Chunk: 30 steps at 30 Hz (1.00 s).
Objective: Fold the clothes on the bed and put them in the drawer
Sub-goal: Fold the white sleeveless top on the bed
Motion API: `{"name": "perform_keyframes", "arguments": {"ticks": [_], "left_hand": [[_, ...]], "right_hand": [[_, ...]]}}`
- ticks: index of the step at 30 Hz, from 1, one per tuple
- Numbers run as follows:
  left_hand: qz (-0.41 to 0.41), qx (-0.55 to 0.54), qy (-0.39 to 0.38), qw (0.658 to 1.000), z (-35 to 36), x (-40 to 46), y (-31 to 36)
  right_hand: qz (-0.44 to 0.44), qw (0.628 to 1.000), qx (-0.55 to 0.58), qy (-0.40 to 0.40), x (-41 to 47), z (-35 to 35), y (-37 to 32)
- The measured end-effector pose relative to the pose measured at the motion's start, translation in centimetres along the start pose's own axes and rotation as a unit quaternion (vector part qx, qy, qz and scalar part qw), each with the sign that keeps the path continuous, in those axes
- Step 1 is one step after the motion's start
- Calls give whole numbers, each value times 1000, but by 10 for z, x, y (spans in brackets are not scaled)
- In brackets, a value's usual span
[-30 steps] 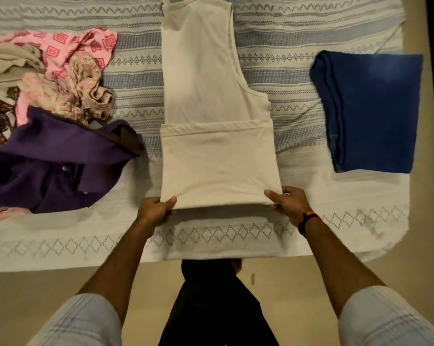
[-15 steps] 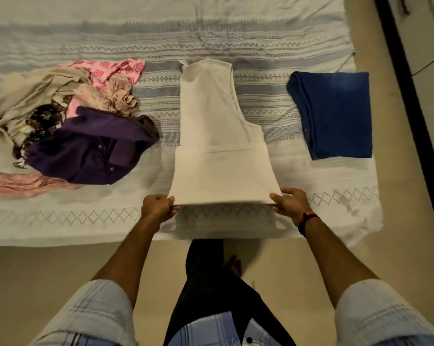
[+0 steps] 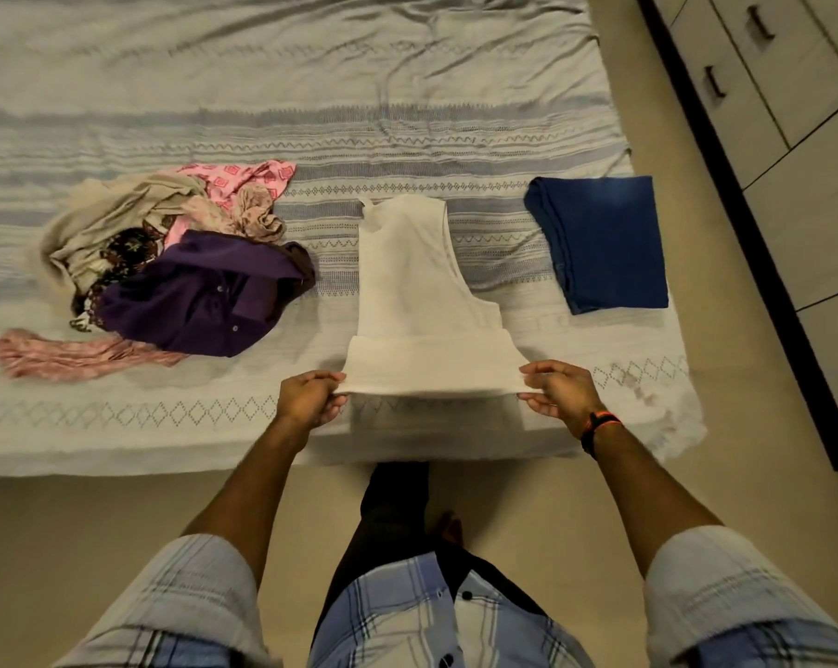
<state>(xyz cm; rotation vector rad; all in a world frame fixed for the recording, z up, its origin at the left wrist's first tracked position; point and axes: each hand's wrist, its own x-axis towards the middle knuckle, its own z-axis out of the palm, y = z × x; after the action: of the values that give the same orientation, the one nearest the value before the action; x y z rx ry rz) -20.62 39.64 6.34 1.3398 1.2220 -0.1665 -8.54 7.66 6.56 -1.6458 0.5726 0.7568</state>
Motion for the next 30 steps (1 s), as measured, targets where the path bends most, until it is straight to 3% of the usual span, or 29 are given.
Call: {"name": "perform_keyframes", "arguments": {"ticks": [7, 17, 23, 27, 30], "left_hand": [[-1, -62, -6, 998, 11, 30, 36], [-77, -135, -13, 988, 47, 130, 98], [-116, -109, -21, 987, 75, 203, 118], [-100, -80, -10, 992, 86, 230, 119], [-65, 39, 9, 997, 86, 238, 98]], "right_hand": [[-4, 999, 46, 23, 30, 16, -38], [37, 993, 81, 75, 133, 60, -105], [58, 992, 35, 107, 206, 88, -125], [43, 997, 16, 66, 238, 91, -117], [31, 982, -144, 114, 239, 92, -94]]}}
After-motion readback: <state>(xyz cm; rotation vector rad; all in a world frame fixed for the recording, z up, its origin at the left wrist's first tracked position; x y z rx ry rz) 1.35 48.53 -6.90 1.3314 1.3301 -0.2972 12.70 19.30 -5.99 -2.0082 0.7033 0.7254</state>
